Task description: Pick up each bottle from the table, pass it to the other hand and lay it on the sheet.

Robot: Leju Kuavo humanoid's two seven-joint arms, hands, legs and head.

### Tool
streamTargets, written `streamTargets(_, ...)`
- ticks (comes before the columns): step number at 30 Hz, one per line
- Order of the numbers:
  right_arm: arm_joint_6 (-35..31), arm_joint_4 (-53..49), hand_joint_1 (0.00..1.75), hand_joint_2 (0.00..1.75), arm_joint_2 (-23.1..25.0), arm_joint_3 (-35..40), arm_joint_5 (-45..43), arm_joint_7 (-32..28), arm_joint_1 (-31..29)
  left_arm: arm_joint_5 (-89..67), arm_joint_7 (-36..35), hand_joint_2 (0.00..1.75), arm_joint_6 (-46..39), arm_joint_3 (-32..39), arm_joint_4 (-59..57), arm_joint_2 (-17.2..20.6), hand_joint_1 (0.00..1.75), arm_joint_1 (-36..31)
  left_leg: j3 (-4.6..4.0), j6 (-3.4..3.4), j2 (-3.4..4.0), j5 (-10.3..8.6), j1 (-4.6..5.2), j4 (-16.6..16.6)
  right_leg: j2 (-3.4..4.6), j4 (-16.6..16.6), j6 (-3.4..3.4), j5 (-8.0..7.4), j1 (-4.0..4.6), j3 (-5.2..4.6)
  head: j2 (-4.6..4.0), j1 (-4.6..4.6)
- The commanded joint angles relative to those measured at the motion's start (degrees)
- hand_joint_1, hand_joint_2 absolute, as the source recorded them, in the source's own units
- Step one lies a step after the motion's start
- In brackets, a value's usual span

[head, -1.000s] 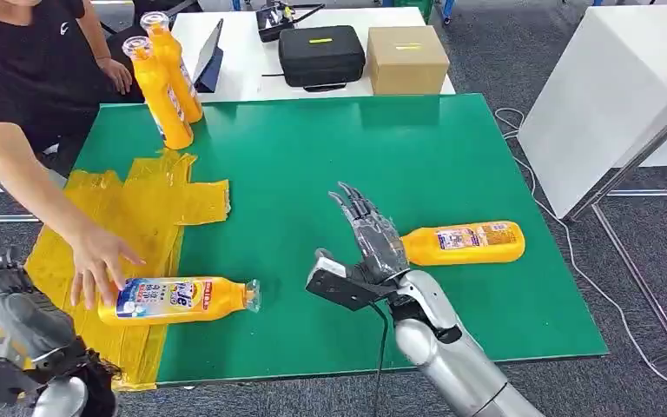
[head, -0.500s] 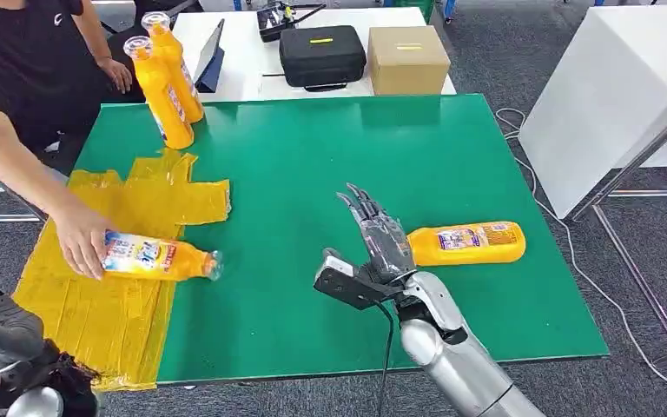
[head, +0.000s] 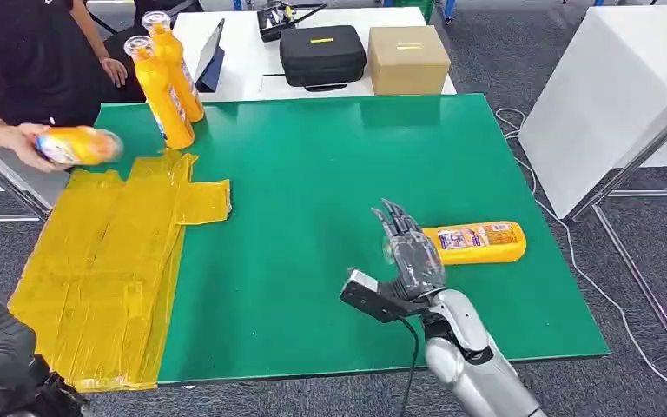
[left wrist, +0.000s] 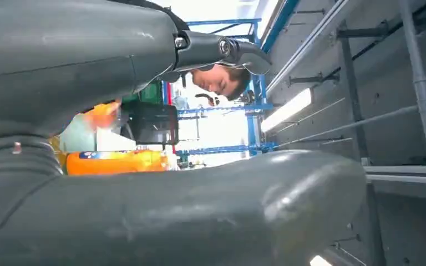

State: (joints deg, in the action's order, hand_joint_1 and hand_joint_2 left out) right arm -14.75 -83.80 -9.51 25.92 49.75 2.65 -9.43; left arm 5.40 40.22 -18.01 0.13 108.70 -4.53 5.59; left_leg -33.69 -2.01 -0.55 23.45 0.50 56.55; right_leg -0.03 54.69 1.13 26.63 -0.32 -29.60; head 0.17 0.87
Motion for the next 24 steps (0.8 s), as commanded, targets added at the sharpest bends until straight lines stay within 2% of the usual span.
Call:
streamTargets(1,17.7,-1.9,0.00,1.75,-13.6,-11.1,5.5,6.0,3.2,0.2,-0.2,0.00,2.8,4.0,-1.5,-3.4,0.00,1.4,0.08,0.04,-0.21,0.00,0.04,0.0,-0.24,-0.1,0.04,0.06,-0.05,0.15,0.00,-0.02)
streamTargets(9,20.3,-0.6,0.00,1.75,-14.3,-14.8,6.2,5.8,2.3,0.4,-0.2,0.00,3.5,4.9,-1.2,-3.6,0.00,1.4,0.08,0.05,0.02,0.05,0.08,0.0,0.00,0.0,0.04,0.00,-0.07,0.09,0.00,0.02)
streamTargets(13,22.3,2.2,0.00,1.75,-17.2,-17.1,4.2,4.2,0.3,0.9,-0.2,0.00,4.3,4.9,-2.3,-3.4,0.00,1.4,0.07,0.04,-0.03,0.05,0.08,0.0,-0.04,0.0,0.04,0.00,-0.06,0.08,0.00,-0.02)
streamTargets(24,22.0,-0.4,0.00,1.75,-19.3,-19.1,3.0,3.5,3.9,1.0,-0.2,0.00,4.7,5.1,-1.5,-3.4,0.00,2.4,0.18,0.09,0.02,0.11,0.03,0.0,-0.02,-0.1,0.02,0.03,0.00,0.22,0.02,-0.02)
